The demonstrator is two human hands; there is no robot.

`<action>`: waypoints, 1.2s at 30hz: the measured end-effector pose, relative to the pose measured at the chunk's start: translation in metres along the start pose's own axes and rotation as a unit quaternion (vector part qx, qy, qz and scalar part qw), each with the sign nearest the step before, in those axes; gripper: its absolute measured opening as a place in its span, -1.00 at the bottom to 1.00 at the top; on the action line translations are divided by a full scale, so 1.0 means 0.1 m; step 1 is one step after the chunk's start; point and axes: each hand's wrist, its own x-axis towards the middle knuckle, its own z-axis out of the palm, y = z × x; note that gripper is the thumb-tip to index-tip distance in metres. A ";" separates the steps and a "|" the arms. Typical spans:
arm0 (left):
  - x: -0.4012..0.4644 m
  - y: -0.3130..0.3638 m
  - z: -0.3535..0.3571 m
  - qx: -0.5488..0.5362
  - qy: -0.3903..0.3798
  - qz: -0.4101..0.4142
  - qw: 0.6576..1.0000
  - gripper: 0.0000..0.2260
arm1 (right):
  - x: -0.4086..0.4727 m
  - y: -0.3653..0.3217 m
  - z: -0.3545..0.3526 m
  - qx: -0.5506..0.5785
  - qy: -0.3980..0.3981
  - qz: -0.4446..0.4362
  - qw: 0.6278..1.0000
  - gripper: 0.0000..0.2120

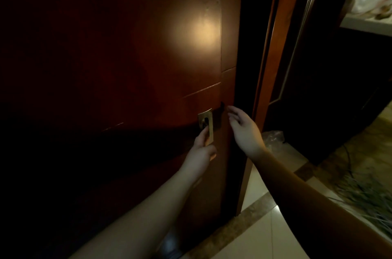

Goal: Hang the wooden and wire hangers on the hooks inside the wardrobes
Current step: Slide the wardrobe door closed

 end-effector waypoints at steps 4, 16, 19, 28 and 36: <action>0.12 0.03 0.11 0.014 -0.016 -0.002 1.000 -0.23 | 0.02 -0.02 -0.05 -0.019 -0.005 -0.033 0.999 -0.63; 0.36 0.13 0.46 0.043 -0.034 0.026 0.998 -0.27 | 0.10 -0.07 -0.26 -0.169 0.041 -0.162 0.971 -0.62; 0.40 0.16 0.53 0.047 -0.030 0.019 0.998 -0.26 | 0.15 -0.06 -0.34 -0.203 0.042 -0.158 0.965 -0.60; 0.48 0.16 0.70 0.052 -0.008 0.021 0.998 -0.27 | 0.25 -0.04 -0.51 -0.256 0.002 -0.164 0.953 -0.55; 0.42 0.26 0.68 0.109 -0.012 0.008 0.994 -0.30 | 0.25 -0.09 -0.61 -0.281 -0.057 -0.149 0.946 -0.56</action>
